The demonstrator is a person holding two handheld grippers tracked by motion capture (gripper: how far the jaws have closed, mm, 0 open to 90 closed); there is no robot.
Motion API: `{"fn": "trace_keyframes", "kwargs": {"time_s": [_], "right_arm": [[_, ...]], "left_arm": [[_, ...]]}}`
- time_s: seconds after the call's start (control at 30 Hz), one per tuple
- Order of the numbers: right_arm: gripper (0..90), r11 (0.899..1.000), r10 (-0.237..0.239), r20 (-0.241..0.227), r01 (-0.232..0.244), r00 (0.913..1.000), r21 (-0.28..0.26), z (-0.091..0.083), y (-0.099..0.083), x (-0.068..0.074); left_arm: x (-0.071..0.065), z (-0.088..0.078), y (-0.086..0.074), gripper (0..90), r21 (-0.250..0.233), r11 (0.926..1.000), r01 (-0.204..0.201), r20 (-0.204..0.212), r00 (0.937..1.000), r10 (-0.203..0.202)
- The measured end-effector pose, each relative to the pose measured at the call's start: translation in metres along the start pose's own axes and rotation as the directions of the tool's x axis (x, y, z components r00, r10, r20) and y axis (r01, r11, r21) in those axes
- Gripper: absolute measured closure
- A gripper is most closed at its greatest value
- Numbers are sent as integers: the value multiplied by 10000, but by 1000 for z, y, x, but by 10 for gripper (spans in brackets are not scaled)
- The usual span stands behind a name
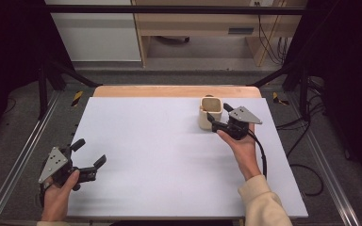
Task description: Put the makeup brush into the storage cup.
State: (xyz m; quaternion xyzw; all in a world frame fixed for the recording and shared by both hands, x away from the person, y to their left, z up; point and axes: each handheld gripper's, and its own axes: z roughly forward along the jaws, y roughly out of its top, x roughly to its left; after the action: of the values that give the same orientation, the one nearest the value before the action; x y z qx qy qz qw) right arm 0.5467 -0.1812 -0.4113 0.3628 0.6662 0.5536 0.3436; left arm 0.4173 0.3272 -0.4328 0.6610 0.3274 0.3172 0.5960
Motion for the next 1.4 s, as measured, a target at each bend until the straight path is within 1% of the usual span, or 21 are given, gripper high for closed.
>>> {"fn": "trace_keyframes", "kwargs": {"time_s": [0.07, 0.4, 0.47, 0.57, 0.7, 0.77, 0.8, 0.87, 0.9, 1.0, 1.07, 1.13, 1.23, 1.4], "right_arm": [[217, 10000, 26, 0, -26, 10000, 57, -1, 1, 1], [135, 9994, -157, 22, 156, 9999, 319, -7, 6, 11], [117, 9995, -92, -34, 93, 10000, 304, -9, 7, 13], [87, 9991, 129, -116, -124, 9998, 415, -11, 9, 16], [69, 9984, 302, -172, -293, 9994, 482, -15, 12, 19], [64, 9982, 273, -188, -263, 9995, 533, -18, 14, 20], [58, 9982, 163, -183, -152, 9997, 574, -19, 14, 21], [49, 9978, 159, -157, -148, 9998, 638, -22, 16, 21], [43, 9971, 257, -135, -246, 9996, 716, -23, 16, 22], [32, 9967, 347, -122, -337, 9993, 738, -26, 18, 22], [33, 9970, 294, -162, -281, 9994, 718, -28, 19, 22], [33, 9959, 485, -184, -469, 9987, 779, -31, 21, 22], [33, 9950, 634, -155, -620, 9979, 786, -33, 22, 21], [34, 9941, 656, -73, -647, 9978, 875, -36, 24, 19]], "left_arm": [[0, 0, 0, 3, 1, 10000, -18, 13, 10000, 18], [-1, 1, 0, 2, 50, 10000, -68, 12, 10000, 68], [-1, 1, 0, 2, 54, 10000, -72, 22, 10000, 72], [-1, 1, 0, 2, 48, 10000, -63, 25, 10000, 63], [1, 0, 0, 2, -4, 10000, -4, -23, 10000, 4], [3, -2, 0, 1, -61, 9999, 88, -64, 9999, -89], [3, -2, 0, 0, -85, 9999, 114, -65, 9999, -115], [4, -3, 1, 0, -121, 9998, 136, -52, 9999, -137], [4, -3, 1, 0, -135, 9998, 147, -47, 9999, -148], [3, -2, 1, 0, -130, 9998, 128, -4, 9999, -128], [3, -1, 1, 0, -106, 9999, 103, 22, 9999, -103], [3, -1, 1, 0, -93, 9999, 101, 36, 9999, -101], [3, -1, 1, 0, -90, 9999, 89, 35, 10000, -88], [3, -2, 1, 0, -120, 9999, 113, 12, 9999, -112]]}}
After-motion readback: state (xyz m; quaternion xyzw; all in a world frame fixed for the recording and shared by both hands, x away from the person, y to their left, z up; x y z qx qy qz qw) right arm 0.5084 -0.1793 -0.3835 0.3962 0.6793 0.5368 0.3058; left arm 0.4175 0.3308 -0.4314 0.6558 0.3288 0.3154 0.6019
